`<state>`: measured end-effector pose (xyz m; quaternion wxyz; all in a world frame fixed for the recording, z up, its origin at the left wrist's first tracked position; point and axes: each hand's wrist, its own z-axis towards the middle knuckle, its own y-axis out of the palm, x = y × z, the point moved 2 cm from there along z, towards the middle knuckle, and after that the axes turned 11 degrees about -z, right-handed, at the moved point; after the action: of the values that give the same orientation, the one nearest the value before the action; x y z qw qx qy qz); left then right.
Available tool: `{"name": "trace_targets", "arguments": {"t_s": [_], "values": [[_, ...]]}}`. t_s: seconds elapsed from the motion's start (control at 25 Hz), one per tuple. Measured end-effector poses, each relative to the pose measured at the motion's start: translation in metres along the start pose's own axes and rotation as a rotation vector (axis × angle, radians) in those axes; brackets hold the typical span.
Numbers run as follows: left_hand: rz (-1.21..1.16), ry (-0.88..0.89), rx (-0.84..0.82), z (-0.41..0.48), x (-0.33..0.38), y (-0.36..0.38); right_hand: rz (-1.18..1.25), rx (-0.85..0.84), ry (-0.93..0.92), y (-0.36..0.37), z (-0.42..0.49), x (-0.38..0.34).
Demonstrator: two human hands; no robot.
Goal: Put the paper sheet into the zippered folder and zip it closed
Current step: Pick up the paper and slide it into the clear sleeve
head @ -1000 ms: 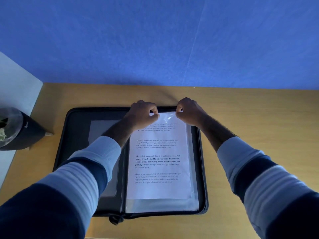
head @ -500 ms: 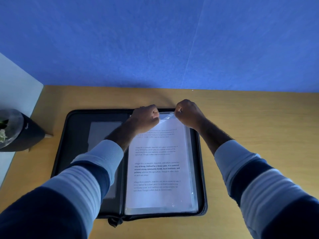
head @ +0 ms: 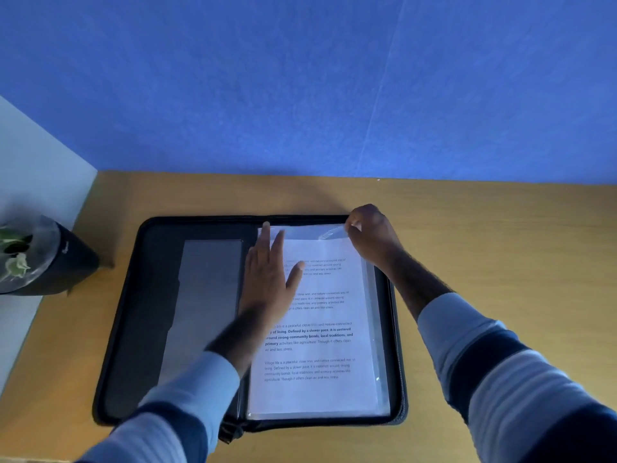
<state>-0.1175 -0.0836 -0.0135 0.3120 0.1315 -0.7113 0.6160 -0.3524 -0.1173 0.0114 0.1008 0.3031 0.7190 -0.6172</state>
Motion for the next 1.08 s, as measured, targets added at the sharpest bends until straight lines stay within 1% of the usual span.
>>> {"name": "trace_targets", "arguments": {"t_s": [0.08, 0.16, 0.2, 0.36, 0.44, 0.6, 0.68, 0.76, 0.84, 0.92, 1.0, 1.04, 1.08], "values": [[0.028, -0.030, 0.005, -0.038, -0.012, 0.013, -0.045, 0.092, 0.012, 0.008, -0.018, 0.001], [0.070, -0.014, -0.033, -0.064, -0.019, 0.025, -0.170, 0.164, 0.038, 0.027, -0.053, 0.000], [0.094, 0.002, -0.045, -0.071, -0.020, 0.030, -0.221, 0.156, 0.036, 0.041, -0.077, -0.003], [0.159, -0.011, -0.063, -0.072, -0.021, 0.035, -0.459, -0.033, -0.047, 0.095, -0.149, -0.002], [0.178, -0.013, -0.061, -0.071, -0.021, 0.035, -0.513, -0.039, -0.044, 0.105, -0.156, 0.005], [0.147, 0.008, -0.074, -0.072, -0.024, 0.032, -0.555, 0.006, -0.043, 0.106, -0.150, 0.008], [0.168, 0.028, -0.092, -0.076, -0.035, 0.022, -0.536, 0.028, 0.003, 0.103, -0.151, 0.015], [0.214, 0.005, -0.107, -0.091, -0.053, 0.005, -0.537, 0.028, 0.033, 0.097, -0.157, 0.023], [0.252, -0.083, -0.083, -0.113, -0.077, -0.018, -0.569, 0.004, 0.016, 0.091, -0.159, 0.027], [0.247, -0.258, -0.009, -0.136, -0.106, -0.044, -0.556, -0.013, 0.008, 0.084, -0.159, 0.024], [0.224, -0.445, 0.094, -0.159, -0.136, -0.072, -0.524, -0.014, 0.060, 0.078, -0.162, 0.019], [0.228, -0.510, 0.126, -0.167, -0.149, -0.084, -0.501, -0.017, 0.102, 0.076, -0.165, 0.019], [0.238, -0.539, 0.135, -0.171, -0.159, -0.094, -0.480, -0.018, 0.137, 0.076, -0.171, 0.019]]}}
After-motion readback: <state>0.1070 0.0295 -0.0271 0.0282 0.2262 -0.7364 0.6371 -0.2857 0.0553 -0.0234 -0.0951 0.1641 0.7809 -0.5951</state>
